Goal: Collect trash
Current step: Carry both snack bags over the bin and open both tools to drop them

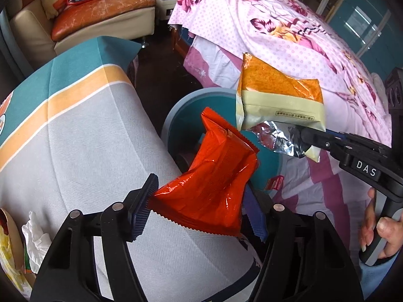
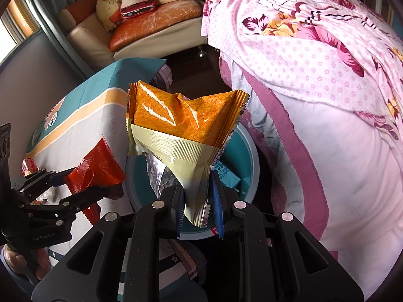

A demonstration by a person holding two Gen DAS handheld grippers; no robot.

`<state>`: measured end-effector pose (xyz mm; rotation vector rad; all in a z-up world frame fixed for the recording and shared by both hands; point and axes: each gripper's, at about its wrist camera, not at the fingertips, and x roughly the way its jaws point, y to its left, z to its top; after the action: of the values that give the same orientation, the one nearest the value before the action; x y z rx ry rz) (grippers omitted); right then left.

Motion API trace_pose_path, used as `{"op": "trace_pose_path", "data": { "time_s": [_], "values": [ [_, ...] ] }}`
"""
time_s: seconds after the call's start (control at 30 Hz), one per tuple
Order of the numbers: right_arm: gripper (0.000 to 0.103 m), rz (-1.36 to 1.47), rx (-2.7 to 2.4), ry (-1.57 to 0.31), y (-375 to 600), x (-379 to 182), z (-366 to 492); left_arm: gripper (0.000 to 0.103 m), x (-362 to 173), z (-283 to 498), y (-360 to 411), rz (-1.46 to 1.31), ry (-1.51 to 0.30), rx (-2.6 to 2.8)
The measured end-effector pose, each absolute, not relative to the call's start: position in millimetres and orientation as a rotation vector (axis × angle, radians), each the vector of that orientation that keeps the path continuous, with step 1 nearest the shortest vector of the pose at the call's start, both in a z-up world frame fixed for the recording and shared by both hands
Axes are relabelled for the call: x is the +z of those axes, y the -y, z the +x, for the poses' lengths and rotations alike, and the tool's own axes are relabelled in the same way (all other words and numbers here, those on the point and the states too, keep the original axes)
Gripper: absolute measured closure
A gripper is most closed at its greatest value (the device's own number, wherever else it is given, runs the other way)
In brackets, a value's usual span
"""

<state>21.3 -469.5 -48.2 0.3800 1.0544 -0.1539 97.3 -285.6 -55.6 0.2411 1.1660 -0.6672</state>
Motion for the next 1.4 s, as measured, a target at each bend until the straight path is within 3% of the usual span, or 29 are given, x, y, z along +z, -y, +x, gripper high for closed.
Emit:
{"op": "trace_pose_path", "data": {
  "time_s": [0.03,0.1,0.2,0.83,1.03,1.17,1.4],
  "values": [
    [0.084,0.380,-0.154,-1.055,469.4,-48.2,21.3,0.033,-56.5,97.0,286.9,0.243,-1.165,-0.666],
    [0.084,0.379,-0.155,-1.056,469.3,-47.8,22.5,0.020,-57.8,98.4,287.6,0.239,-1.170,-0.665],
    [0.084,0.378,-0.156,-1.056,468.5,-47.2,22.5,0.016,-55.5,100.2,284.2,0.223,-1.155,-0.653],
    [0.082,0.349,-0.145,-1.135,449.1,-62.3,33.5,0.013,-47.0,100.7,242.6,0.150,-1.162,-0.639],
    [0.070,0.324,-0.137,-1.152,437.5,-57.8,33.2,0.013,-42.2,99.9,229.0,0.124,-1.158,-0.635],
    [0.049,0.310,-0.136,-1.150,428.6,-51.9,34.0,0.013,-36.6,96.8,219.1,0.115,-1.142,-0.629],
    [0.036,0.276,-0.121,-1.140,403.9,-33.9,34.6,0.013,-28.8,91.3,187.9,0.080,-1.127,-0.610]
  ]
}}
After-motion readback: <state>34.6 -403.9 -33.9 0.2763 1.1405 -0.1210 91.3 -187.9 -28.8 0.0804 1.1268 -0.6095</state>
